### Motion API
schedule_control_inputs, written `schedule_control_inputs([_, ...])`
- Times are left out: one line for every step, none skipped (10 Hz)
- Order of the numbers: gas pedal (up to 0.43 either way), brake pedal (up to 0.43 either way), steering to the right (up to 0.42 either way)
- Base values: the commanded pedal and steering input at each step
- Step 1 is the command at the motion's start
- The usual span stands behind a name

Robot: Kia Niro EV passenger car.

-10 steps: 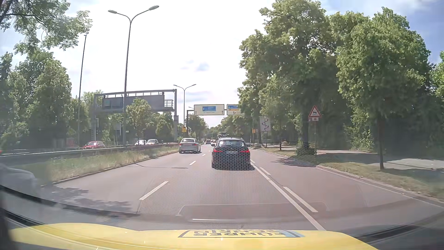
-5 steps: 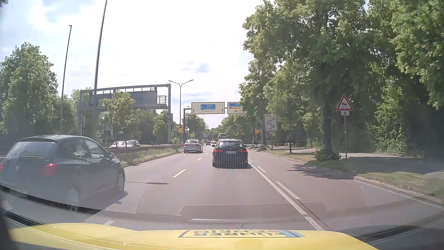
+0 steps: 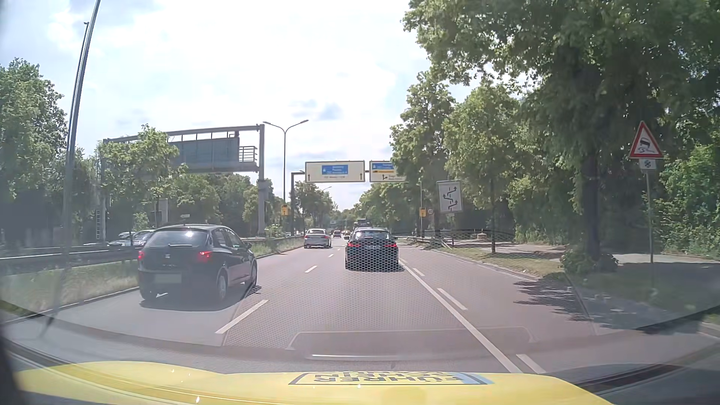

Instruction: Follow the waypoints while adhering to traffic rules and regulations

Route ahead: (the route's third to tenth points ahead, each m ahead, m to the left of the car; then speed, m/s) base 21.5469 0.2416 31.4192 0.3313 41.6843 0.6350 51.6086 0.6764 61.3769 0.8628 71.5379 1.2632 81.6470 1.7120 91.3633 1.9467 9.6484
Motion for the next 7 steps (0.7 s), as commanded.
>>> schedule_control_inputs([0.177,0.0,-0.003])
schedule_control_inputs([0.189,0.0,-0.004])
schedule_control_inputs([0.189,0.0,-0.004])
schedule_control_inputs([0.189,0.0,-0.004])
schedule_control_inputs([0.189,0.0,-0.004])
schedule_control_inputs([0.189,0.0,-0.004])
schedule_control_inputs([0.189,0.0,-0.005])
